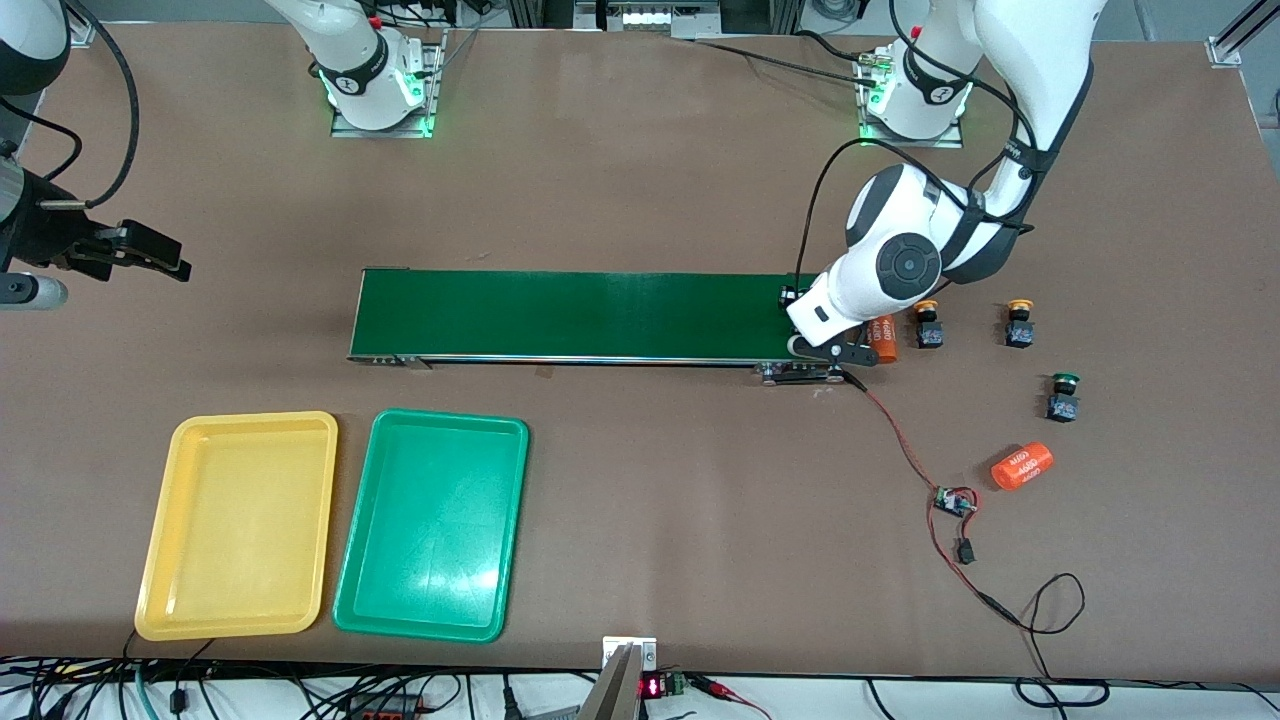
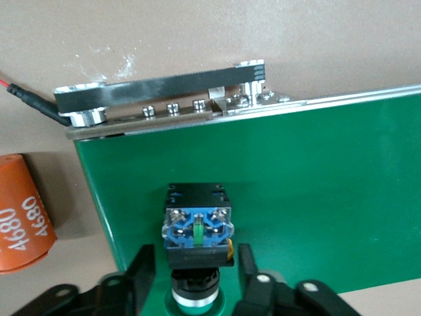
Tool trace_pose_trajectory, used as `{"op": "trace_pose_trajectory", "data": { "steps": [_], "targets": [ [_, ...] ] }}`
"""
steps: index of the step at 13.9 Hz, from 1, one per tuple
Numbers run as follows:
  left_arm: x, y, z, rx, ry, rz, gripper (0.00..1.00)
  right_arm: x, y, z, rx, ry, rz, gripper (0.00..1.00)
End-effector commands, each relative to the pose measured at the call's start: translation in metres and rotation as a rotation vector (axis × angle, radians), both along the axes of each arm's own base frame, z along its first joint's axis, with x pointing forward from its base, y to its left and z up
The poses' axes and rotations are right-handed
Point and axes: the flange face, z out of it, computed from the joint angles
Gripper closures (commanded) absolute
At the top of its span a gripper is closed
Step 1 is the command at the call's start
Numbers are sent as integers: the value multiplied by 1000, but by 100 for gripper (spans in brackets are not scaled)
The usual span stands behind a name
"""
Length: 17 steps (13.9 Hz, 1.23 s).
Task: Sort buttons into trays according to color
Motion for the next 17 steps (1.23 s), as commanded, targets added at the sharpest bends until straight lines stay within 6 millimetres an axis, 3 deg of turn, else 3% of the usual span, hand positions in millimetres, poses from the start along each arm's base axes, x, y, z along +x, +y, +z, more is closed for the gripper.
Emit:
{"op": "trace_pose_trajectory", "data": {
  "steps": [1, 3, 4, 6, 7, 13, 17],
  "targets": [
    [6, 4, 26, -27, -31, 43, 0, -4, -1, 1, -2, 2, 13, 0],
    [19, 30, 43, -27, -67, 83, 0, -4, -1, 1, -2, 2, 13, 0],
    [28, 55, 47, -24, -77, 125, 0, -4, -1, 0, -1, 3, 13, 0],
    [38, 94, 46, -17, -65, 193, 0, -3, -2, 1, -2, -3, 11, 0],
    [37, 103, 43, -9, -36, 201, 0, -3, -1, 0, -1, -3, 9, 0],
    [31, 124, 9, -8, 33, 142, 0, -8, 9, -8, 7, -27, -27, 0],
    [26, 133, -14, 1, 54, 88, 0, -30, 47, -19, 3, -19, 3, 0]
  ]
}}
